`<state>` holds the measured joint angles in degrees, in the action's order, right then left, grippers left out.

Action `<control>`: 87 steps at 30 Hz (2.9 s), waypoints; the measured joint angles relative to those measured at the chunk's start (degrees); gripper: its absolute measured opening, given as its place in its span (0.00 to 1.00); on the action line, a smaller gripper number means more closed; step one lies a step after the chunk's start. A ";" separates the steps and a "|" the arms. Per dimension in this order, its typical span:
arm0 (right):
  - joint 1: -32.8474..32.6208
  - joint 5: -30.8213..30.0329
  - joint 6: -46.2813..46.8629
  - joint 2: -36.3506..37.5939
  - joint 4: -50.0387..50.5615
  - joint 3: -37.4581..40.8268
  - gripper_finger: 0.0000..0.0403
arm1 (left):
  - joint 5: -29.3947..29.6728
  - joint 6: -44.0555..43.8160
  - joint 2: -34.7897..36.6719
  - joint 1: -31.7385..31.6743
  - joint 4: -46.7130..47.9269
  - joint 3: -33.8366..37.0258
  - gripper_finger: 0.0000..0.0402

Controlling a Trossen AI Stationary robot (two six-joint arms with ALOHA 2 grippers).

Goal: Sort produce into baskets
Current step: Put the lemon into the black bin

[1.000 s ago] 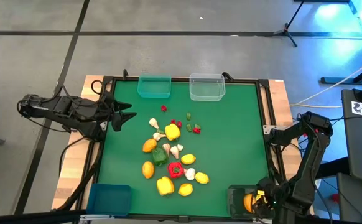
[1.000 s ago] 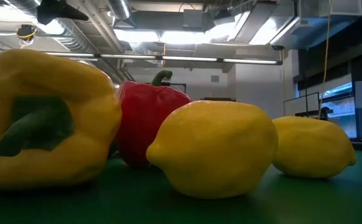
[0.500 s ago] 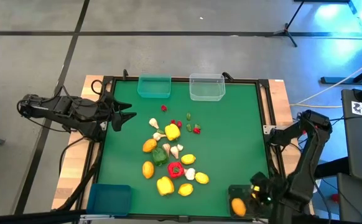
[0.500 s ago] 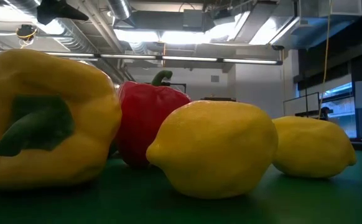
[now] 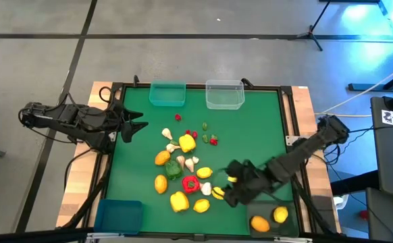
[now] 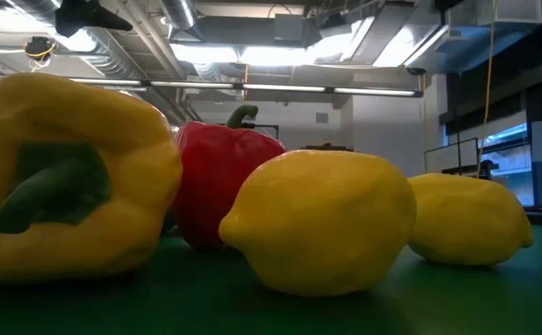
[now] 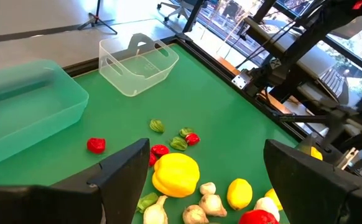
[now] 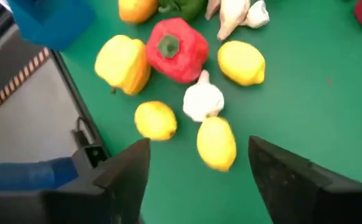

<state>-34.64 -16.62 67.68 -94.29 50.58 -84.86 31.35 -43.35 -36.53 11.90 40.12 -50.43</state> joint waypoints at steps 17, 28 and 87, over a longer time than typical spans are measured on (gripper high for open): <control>6.59 15.27 -14.41 -13.62 -4.27 0.04 0.69 | -0.01 -1.15 0.00 -0.01 3.08 0.00 0.77; 7.01 17.17 -14.13 -14.73 -4.14 0.22 0.99 | -0.02 -1.57 0.00 0.00 3.06 0.00 0.77; 4.43 19.04 -12.43 -17.35 9.42 -9.80 0.43 | -0.02 -1.68 0.02 -0.02 4.46 0.00 0.77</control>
<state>-30.21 2.42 55.26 -111.63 59.99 -94.66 31.33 -45.04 -36.51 11.88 44.58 -50.43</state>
